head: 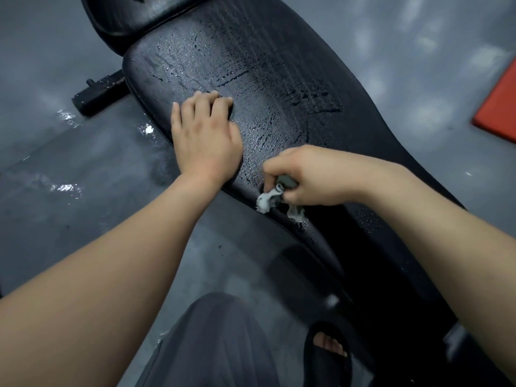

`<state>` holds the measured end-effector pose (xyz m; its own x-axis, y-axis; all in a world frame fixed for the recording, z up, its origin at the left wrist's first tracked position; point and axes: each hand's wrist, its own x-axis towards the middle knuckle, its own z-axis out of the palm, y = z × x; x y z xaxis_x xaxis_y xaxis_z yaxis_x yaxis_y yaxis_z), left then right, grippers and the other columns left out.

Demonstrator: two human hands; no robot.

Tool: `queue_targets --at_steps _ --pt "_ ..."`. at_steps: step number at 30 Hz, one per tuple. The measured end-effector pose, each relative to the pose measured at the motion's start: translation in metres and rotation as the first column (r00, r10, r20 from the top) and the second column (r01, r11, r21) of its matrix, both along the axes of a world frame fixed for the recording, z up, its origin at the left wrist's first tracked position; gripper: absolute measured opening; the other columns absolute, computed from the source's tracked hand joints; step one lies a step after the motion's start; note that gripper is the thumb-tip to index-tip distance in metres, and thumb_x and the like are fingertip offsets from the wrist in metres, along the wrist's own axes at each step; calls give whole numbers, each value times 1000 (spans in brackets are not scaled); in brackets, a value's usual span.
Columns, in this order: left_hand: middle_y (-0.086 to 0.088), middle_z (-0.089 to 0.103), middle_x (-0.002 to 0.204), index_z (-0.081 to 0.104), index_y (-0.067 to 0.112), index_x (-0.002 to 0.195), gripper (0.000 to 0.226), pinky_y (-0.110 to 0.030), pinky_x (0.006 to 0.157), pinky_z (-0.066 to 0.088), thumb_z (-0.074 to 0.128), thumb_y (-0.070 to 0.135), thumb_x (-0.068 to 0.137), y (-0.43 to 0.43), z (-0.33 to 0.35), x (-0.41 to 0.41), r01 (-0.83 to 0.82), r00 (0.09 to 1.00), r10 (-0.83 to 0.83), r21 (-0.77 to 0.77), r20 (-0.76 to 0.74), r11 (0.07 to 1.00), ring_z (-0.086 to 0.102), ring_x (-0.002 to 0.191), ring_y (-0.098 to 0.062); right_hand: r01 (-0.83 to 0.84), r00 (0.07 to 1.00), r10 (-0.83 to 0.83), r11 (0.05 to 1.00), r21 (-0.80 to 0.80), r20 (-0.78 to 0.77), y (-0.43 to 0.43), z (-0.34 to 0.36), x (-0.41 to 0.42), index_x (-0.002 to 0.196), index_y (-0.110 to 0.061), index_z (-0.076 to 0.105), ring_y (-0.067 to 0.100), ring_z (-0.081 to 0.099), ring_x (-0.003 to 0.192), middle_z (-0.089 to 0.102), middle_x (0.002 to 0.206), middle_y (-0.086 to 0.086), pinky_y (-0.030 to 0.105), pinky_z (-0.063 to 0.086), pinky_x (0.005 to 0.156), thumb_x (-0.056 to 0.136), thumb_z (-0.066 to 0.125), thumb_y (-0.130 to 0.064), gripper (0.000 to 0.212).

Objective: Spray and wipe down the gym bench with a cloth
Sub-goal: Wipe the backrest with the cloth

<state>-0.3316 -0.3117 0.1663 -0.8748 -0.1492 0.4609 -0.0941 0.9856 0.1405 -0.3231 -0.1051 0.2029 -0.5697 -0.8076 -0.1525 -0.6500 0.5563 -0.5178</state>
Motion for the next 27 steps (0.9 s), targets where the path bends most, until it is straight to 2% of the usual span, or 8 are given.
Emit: queue_targets --at_steps 5,8,12,14,17,20,23,27 --pt "-6 53 140 62 21 128 44 -56 124 12 44 26 89 4 4 -3 -5 999 2 70 32 998 39 140 -31 296 939 -300 954 -46 -170 19 -7 -22 108 -36 53 15 59 76 58 78 -11 39 52 68 88 63 -44 24" --pt "-6 52 141 62 21 129 43 -55 124 12 45 25 90 13 8 -11 61 997 -65 97 41 993 38 140 -29 447 829 -475 880 -162 -294 19 -15 -42 114 -33 55 23 56 86 54 100 -5 37 48 68 91 59 -43 25" --pt "-6 48 147 58 24 135 44 -56 124 12 45 28 93 29 7 -21 129 985 -133 48 111 991 35 143 -28 591 657 -681 732 -341 -323 23 -30 -64 112 -16 60 27 51 95 43 121 9 36 45 76 93 60 -33 25" --pt "-5 48 148 57 25 135 45 -57 123 16 42 30 93 31 2 -22 130 987 -128 -15 99 991 37 143 -28 560 664 -677 731 -389 -316 21 -36 -67 121 -14 61 31 53 104 47 123 11 40 49 89 94 60 -27 30" --pt "-5 50 149 56 26 135 49 -56 122 20 37 34 92 31 -2 -21 110 992 -107 -51 61 993 39 142 -28 403 825 -496 853 -332 -272 20 -36 -66 144 -24 53 25 47 112 50 122 5 38 42 104 93 61 -39 54" --pt "-5 49 150 56 26 136 50 -55 122 21 35 35 92 32 -2 -21 101 994 -97 -58 57 993 39 143 -28 261 884 -351 918 -298 -308 28 -36 -72 143 -24 56 22 46 110 50 120 4 32 39 104 91 65 -38 55" --pt "-6 50 149 56 25 136 50 -55 121 22 36 34 92 32 -3 -21 103 994 -100 -71 54 992 40 142 -30 323 812 -432 892 -316 -392 41 -41 -84 138 -21 61 29 50 107 54 118 8 40 45 96 96 63 -34 44" --pt "-6 49 150 56 24 137 51 -55 122 21 35 35 92 34 -2 -20 93 994 -89 -68 66 993 39 142 -30 569 636 -660 751 -335 -399 64 -45 -99 134 -23 63 36 49 110 55 118 12 45 47 95 99 58 -32 37"
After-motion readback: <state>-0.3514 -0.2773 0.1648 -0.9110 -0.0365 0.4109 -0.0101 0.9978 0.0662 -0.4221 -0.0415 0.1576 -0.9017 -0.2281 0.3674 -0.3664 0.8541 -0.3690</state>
